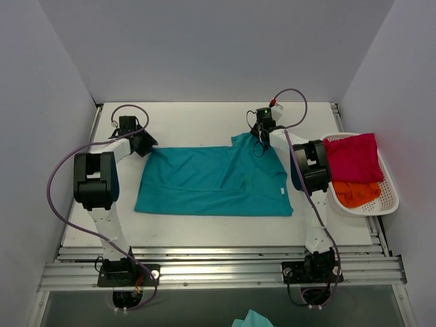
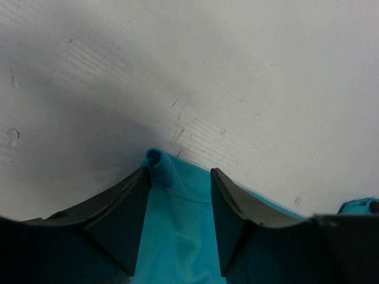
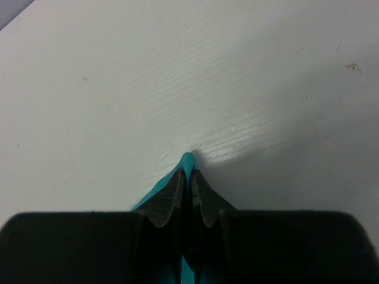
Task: Fold and stack the t-shirts
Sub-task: Grap the side of the flattened tshirt furthest away from the robot with both arms
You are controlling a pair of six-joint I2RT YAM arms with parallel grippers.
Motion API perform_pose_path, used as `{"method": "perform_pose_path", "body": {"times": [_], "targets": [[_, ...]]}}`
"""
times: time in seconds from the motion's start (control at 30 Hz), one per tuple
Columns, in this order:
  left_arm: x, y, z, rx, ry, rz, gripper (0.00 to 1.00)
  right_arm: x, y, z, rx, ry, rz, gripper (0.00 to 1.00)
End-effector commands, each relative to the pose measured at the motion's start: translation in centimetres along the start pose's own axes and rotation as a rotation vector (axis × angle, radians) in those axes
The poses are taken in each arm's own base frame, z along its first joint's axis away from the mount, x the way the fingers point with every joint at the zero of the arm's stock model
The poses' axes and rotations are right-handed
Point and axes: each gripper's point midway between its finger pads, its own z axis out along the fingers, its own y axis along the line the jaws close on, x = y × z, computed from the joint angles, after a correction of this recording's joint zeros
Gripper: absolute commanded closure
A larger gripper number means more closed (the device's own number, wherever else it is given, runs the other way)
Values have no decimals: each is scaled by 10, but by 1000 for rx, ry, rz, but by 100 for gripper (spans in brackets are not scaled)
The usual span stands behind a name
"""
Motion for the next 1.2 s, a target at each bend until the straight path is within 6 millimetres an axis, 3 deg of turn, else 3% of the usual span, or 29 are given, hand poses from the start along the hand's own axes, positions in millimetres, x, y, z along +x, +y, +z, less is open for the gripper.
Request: {"method": "perform_pose_path", "body": {"times": [0.0, 0.2, 0.4, 0.63, 0.87, 1.17], "targets": [[-12, -9, 5, 24, -24, 19, 48, 5, -9, 5, 36, 4, -9, 100], [-13, -5, 13, 1, -25, 23, 78, 4, -10, 5, 37, 1, -9, 100], [-15, -7, 14, 2, -24, 26, 98, -6, -6, -3, 32, -18, -10, 100], [-27, -16, -5, 17, -67, 53, 98, -33, 3, -25, 22, -65, -12, 100], [-33, -23, -23, 37, -92, 64, 98, -56, 15, -59, 1, -115, -12, 100], [-29, -24, -43, 63, -106, 72, 98, -58, 20, -102, -1, -146, -35, 100]]}}
